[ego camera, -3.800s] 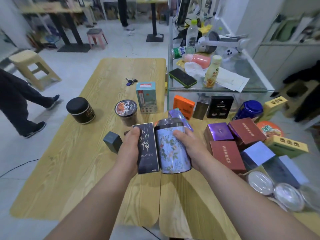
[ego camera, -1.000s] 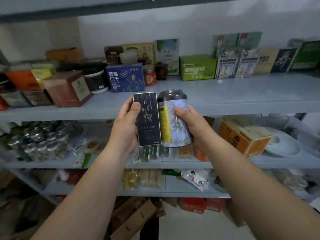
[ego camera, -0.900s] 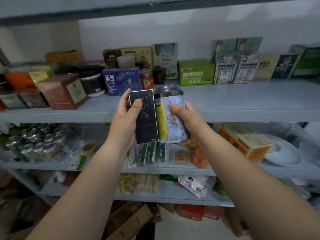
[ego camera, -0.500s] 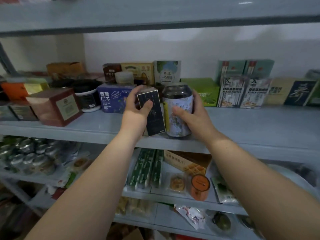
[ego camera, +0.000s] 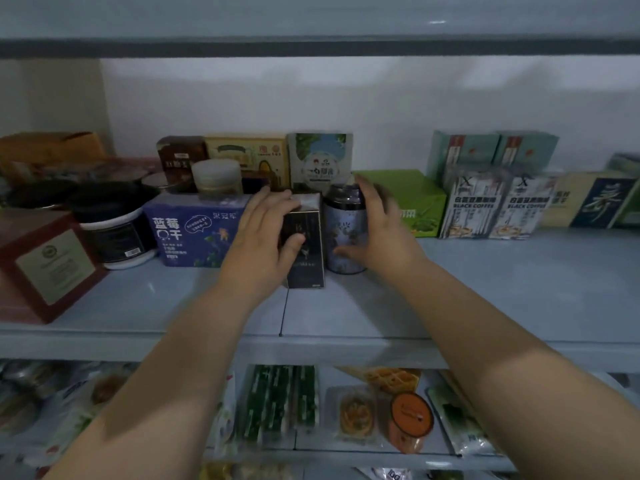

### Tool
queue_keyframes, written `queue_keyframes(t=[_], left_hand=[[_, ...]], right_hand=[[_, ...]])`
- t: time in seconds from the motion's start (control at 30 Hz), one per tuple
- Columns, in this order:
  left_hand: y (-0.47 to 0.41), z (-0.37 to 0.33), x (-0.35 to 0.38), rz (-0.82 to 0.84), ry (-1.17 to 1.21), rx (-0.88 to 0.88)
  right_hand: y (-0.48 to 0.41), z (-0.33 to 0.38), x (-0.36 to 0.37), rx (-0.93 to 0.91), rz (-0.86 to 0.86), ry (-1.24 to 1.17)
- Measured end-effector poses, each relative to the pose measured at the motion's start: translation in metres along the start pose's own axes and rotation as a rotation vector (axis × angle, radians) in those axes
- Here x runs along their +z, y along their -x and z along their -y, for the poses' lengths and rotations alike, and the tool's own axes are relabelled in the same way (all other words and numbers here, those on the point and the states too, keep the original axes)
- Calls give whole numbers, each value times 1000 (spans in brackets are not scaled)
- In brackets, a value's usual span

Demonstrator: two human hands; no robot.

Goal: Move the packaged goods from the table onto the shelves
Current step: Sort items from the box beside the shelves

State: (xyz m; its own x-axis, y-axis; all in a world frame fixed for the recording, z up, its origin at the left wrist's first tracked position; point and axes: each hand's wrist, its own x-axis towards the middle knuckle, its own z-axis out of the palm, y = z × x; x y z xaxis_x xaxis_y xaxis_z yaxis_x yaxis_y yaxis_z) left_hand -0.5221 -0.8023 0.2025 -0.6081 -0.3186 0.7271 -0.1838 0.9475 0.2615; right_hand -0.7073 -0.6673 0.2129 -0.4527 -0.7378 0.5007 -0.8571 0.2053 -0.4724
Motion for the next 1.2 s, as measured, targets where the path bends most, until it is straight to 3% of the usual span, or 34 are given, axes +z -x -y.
queue_keyframes(t=[0.17, 0.23, 0.77, 0.9, 1.0, 1.2], left_hand=[[-7, 3, 9, -32, -130, 126], [-10, 4, 14, -47, -160, 137], [-26, 17, 33, 79, -112, 61], [-25, 21, 37, 110, -126, 43], [-24, 24, 40, 96, -164, 25], [-17, 24, 33, -22, -248, 57]], right_hand=[[-31, -5, 19, -54, -156, 375], [-39, -8, 26, -40, -191, 417], [-43, -25, 51, -21, -343, 339], [-36, -26, 42, -210, -422, 144], [-35, -19, 41, -352, -390, 105], [-35, -13, 52, -352, -316, 145]])
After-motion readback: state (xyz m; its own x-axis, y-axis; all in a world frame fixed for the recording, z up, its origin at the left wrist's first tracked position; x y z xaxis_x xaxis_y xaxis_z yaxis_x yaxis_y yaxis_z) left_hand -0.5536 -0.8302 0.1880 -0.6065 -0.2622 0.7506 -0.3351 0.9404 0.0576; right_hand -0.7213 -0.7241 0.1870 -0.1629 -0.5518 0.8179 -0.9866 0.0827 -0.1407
